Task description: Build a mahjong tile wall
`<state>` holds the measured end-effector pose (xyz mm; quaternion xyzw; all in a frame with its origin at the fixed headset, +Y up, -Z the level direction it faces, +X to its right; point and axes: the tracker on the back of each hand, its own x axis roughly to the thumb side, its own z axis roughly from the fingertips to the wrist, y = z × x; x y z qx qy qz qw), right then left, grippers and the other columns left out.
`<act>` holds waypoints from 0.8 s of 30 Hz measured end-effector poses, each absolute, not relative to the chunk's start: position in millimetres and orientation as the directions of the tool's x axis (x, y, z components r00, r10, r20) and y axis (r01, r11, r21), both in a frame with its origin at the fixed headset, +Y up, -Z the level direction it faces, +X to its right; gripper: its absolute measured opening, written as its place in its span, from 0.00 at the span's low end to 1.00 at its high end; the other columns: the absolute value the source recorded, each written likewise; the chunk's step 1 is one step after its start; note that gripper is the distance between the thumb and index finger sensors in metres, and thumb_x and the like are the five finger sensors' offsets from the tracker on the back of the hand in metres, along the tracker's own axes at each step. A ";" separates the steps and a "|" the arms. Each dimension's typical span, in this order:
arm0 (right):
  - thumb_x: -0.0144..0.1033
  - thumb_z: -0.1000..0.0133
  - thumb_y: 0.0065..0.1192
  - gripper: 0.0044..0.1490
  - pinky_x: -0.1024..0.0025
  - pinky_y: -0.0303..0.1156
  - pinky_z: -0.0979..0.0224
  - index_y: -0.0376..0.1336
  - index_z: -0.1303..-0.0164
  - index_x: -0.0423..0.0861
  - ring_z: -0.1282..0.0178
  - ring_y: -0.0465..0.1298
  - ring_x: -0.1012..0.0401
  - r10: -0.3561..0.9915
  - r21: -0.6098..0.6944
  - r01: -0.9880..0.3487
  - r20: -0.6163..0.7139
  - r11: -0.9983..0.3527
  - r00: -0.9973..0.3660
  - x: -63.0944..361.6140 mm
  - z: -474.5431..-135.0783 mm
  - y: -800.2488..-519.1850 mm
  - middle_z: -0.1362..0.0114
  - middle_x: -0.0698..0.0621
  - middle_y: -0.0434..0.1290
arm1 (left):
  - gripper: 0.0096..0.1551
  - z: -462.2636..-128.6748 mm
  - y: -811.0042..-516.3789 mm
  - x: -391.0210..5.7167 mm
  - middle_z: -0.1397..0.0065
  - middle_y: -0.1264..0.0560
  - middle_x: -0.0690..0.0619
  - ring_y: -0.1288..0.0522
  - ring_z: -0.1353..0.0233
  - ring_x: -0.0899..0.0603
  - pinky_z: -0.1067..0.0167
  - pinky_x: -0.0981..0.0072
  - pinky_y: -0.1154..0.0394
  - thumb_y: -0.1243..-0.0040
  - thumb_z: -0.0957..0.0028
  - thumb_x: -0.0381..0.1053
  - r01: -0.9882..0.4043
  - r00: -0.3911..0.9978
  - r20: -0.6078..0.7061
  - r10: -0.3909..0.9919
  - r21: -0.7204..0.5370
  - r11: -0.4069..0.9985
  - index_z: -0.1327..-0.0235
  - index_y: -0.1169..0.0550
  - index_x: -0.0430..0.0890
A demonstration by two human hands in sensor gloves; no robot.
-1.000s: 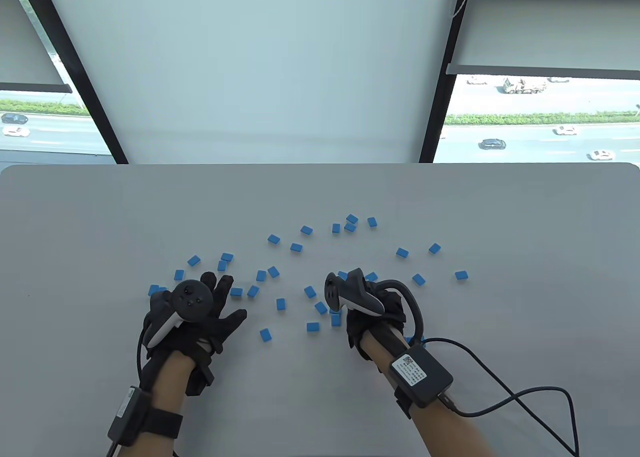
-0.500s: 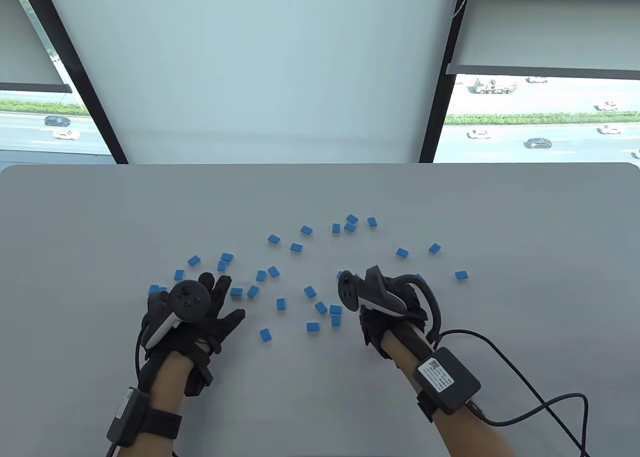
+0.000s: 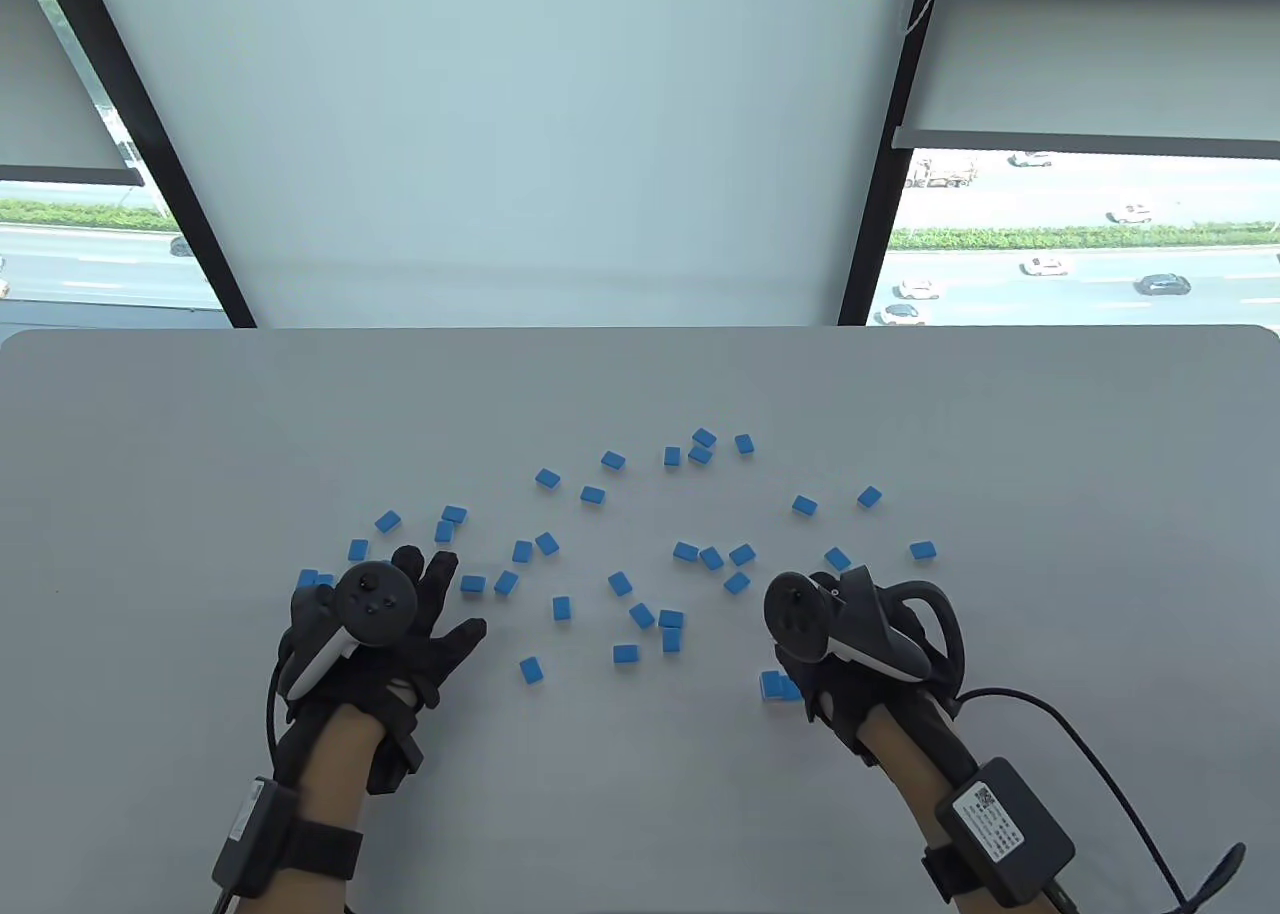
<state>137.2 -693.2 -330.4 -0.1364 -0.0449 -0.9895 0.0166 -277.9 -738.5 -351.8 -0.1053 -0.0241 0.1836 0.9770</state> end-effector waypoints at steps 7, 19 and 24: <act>0.50 0.51 0.71 0.35 0.53 0.76 0.46 0.63 0.35 0.51 0.56 0.77 0.56 -0.019 0.218 0.084 0.283 -0.972 -0.959 139.9 -327.1 -724.9 0.40 0.50 0.72 | 0.51 -351.4 -739.8 -276.9 0.13 0.52 0.49 0.54 0.18 0.28 0.33 0.22 0.60 0.48 0.55 0.75 -0.352 0.932 0.008 0.362 -0.223 0.909 0.18 0.44 0.58; 0.49 0.51 0.71 0.35 0.52 0.75 0.45 0.62 0.34 0.53 0.54 0.76 0.54 -0.103 0.236 0.172 0.280 -0.956 -0.954 137.4 -328.1 -733.5 0.39 0.50 0.71 | 0.51 -349.4 -736.6 -278.2 0.13 0.52 0.49 0.54 0.18 0.28 0.33 0.22 0.60 0.48 0.55 0.75 -0.366 0.926 0.011 0.377 -0.210 0.907 0.18 0.45 0.59; 0.50 0.51 0.71 0.35 0.52 0.74 0.45 0.62 0.33 0.54 0.54 0.76 0.54 -0.108 0.235 0.177 0.280 -0.956 -0.954 136.0 -327.3 -734.1 0.38 0.49 0.71 | 0.51 -349.0 -736.4 -279.0 0.13 0.52 0.49 0.54 0.18 0.28 0.33 0.23 0.60 0.48 0.55 0.75 -0.369 0.925 0.009 0.379 -0.206 0.906 0.18 0.45 0.59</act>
